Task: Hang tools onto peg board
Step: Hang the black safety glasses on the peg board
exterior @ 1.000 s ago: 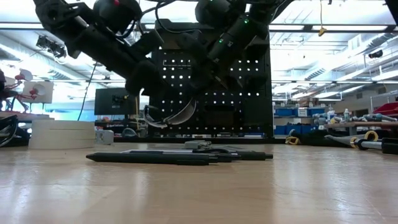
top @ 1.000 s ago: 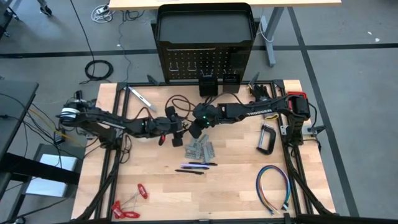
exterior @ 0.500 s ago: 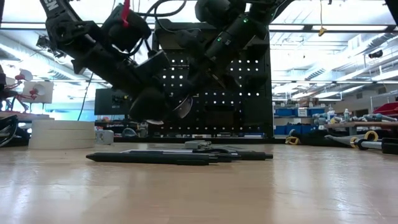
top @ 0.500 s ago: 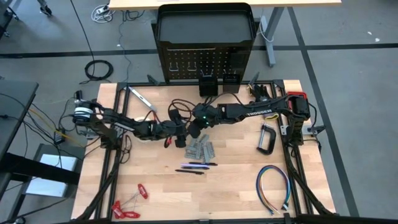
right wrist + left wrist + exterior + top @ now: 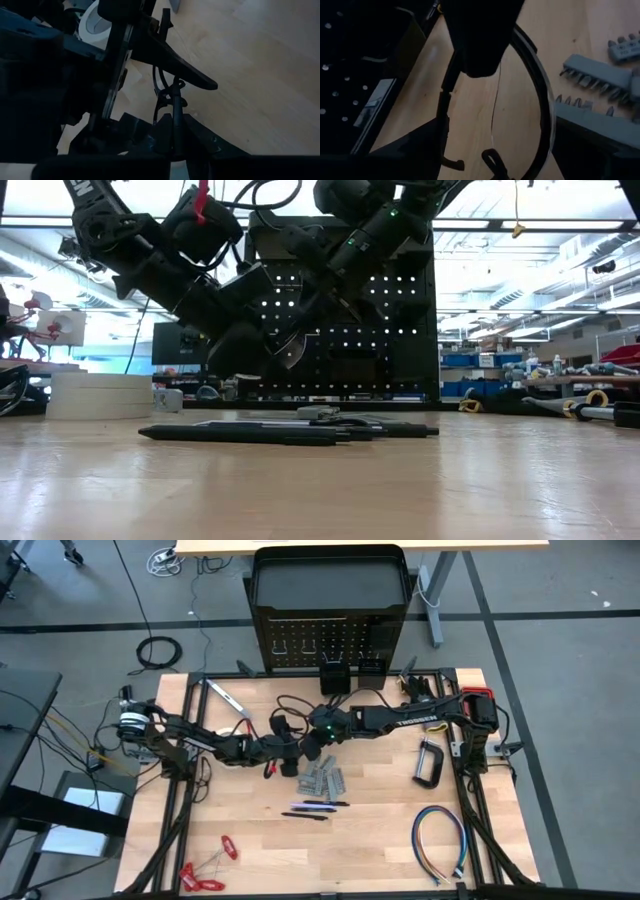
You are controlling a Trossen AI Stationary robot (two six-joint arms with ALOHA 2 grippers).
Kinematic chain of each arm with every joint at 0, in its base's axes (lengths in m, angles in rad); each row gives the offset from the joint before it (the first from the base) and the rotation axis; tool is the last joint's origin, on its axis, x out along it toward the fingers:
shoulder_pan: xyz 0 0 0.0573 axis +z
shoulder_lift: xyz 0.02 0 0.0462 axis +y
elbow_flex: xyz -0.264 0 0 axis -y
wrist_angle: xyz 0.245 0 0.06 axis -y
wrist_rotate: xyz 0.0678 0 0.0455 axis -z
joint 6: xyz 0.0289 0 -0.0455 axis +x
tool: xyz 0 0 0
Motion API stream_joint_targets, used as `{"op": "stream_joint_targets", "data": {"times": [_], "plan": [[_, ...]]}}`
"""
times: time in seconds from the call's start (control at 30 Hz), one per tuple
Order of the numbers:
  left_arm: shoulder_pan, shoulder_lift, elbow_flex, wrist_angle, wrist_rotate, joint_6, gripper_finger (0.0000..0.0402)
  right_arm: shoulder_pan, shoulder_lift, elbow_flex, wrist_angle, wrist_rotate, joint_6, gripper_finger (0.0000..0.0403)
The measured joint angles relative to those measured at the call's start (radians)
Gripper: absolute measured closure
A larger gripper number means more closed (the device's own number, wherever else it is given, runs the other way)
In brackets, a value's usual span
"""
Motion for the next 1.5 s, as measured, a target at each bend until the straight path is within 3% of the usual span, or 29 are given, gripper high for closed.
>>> {"op": "stream_joint_targets", "data": {"times": [0.3,0.7,1.03,1.37,1.5], "plan": [[0.000,0.000,0.000,0.017,-0.025,-0.004,0.0089,0.000,0.000,0.000,0.003,0.001,0.009,0.0359],[-0.001,-0.017,0.000,-0.061,-0.075,-0.002,0.0183,0.000,-0.001,0.002,0.017,0.005,0.017,0.0355],[-0.001,-0.047,0.018,-0.121,-0.097,-0.013,0.0208,-0.002,-0.016,0.002,0.009,0.015,-0.031,0.0305],[-0.001,-0.128,0.014,-0.144,-0.080,-0.043,0.0234,0.054,-0.134,0.002,-0.032,0.237,-0.222,0.0243],[-0.001,-0.186,0.016,-0.145,-0.050,-0.042,0.0236,0.083,-0.123,0.001,0.015,0.261,-0.265,0.0234]]}}
